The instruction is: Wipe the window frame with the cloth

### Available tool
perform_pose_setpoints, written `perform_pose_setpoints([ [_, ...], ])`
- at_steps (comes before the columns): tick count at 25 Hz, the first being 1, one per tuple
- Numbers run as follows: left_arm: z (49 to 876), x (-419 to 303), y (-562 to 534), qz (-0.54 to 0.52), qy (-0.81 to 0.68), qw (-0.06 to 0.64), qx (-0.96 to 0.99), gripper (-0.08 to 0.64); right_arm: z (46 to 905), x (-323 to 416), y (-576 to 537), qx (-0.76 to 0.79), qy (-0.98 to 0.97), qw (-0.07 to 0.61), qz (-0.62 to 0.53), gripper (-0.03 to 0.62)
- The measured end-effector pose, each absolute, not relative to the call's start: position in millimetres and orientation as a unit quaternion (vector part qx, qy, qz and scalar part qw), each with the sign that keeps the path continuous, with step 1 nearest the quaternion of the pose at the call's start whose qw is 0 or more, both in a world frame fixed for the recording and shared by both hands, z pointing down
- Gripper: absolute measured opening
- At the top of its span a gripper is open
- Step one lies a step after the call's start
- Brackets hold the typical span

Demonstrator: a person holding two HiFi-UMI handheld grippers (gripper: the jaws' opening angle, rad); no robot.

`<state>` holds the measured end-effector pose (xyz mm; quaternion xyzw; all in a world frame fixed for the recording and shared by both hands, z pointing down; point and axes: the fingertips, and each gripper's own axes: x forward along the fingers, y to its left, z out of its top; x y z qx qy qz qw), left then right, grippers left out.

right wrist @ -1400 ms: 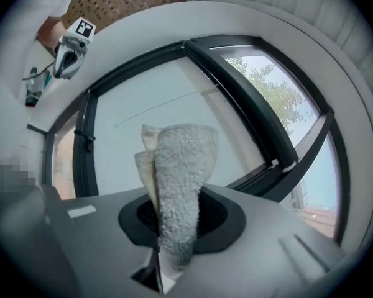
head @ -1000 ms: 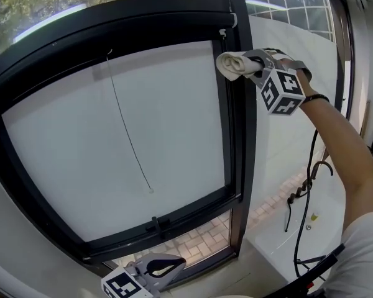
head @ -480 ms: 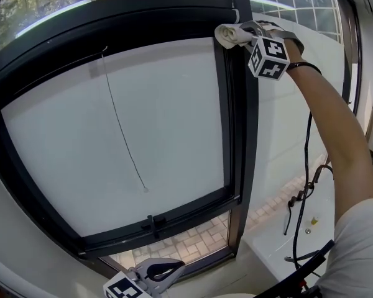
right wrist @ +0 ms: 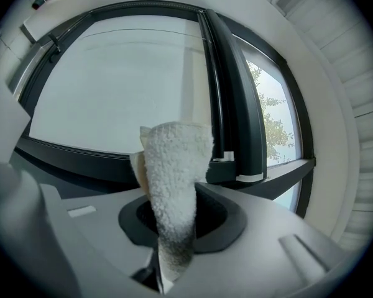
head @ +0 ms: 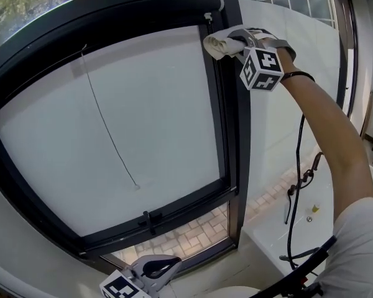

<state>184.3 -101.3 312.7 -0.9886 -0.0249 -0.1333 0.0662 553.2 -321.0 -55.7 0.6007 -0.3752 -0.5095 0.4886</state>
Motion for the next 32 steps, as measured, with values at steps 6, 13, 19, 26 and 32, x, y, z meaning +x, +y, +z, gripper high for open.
perform_pose_setpoints([
  [6,310.4,189.4,-100.2,-0.131,-0.019,0.061,-0.989,0.023,-13.6,555.1,-320.5,0.595,-0.395,0.493,-0.497,0.069],
  [13,245.3,190.2,-102.3,-0.102,-0.032,0.098,-0.989,0.022,34.9,555.7,-321.0,0.597,-0.419,0.495,-0.472,0.069],
  [19,243.2,185.6,-97.5,-0.103,-0.028,0.098,-0.989,0.023,94.9,554.5,-322.7,0.59,-0.445,0.502,-0.45,0.069],
  [26,247.6,175.3,-98.3,-0.107,-0.018,0.089,-0.99,0.021,170.9,553.7,-328.2,0.584,-0.473,0.508,-0.421,0.069],
  [32,253.8,171.2,-92.4,-0.113,-0.009,0.078,-0.99,0.023,225.3,551.9,-327.0,0.58,-0.494,0.514,-0.395,0.069],
])
